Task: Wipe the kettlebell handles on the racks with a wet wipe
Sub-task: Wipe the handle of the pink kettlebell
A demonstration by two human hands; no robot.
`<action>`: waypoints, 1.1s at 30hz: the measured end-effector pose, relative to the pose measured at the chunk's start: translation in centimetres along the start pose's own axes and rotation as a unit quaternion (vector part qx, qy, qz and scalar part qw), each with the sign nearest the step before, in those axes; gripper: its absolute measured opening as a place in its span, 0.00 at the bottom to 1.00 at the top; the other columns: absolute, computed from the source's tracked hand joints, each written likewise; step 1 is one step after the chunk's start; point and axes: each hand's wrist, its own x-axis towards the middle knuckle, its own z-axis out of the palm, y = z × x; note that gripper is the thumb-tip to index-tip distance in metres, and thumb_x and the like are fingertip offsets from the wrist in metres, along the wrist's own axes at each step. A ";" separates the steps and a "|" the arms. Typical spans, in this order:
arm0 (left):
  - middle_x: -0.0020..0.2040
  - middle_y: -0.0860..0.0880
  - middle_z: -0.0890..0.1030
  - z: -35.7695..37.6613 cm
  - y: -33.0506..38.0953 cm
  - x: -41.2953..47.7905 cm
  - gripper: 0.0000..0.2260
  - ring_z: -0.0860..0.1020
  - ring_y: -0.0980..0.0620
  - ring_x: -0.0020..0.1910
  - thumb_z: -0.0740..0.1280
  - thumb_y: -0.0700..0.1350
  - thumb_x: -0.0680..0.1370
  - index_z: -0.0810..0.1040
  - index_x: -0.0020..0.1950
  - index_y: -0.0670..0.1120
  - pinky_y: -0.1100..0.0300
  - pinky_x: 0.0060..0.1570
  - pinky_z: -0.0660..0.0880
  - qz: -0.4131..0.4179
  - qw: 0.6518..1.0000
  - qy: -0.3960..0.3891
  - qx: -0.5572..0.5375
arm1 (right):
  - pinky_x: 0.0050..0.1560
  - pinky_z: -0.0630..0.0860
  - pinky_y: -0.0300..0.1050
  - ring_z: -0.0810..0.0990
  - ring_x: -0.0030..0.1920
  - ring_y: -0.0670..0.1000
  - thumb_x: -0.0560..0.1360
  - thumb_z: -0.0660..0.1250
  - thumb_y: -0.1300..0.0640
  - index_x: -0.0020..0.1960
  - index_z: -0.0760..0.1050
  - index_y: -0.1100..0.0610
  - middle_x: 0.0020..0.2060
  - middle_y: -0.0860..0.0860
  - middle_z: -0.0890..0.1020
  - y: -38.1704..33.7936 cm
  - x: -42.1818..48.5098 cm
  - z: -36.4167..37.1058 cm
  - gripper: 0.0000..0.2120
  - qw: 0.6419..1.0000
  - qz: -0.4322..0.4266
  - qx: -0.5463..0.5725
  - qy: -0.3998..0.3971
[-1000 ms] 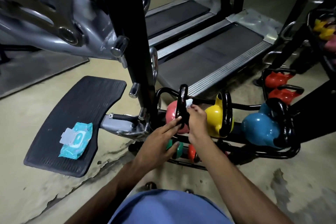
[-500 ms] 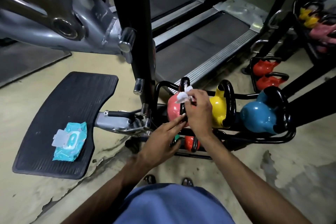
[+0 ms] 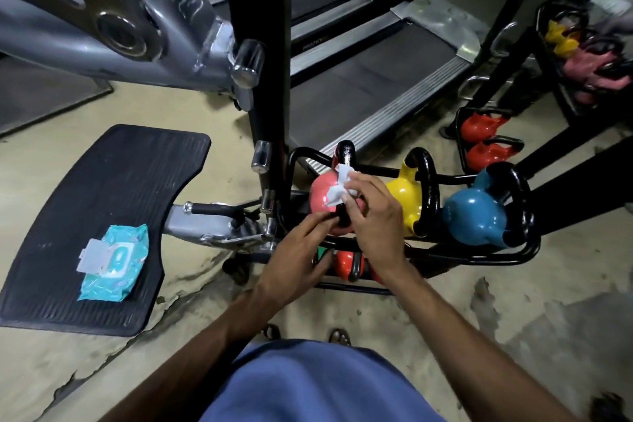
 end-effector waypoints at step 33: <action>0.77 0.49 0.70 1.4 0.4 0.1 0.30 0.69 0.55 0.75 0.70 0.49 0.80 0.65 0.80 0.45 0.58 0.76 0.65 -0.098 0.994 -0.007 -0.036 | 0.72 0.67 0.57 0.78 0.57 0.57 0.73 0.65 0.54 0.48 0.83 0.56 0.49 0.51 0.83 -0.5 3.1 -1.0 0.10 0.899 -0.267 -0.314 -0.151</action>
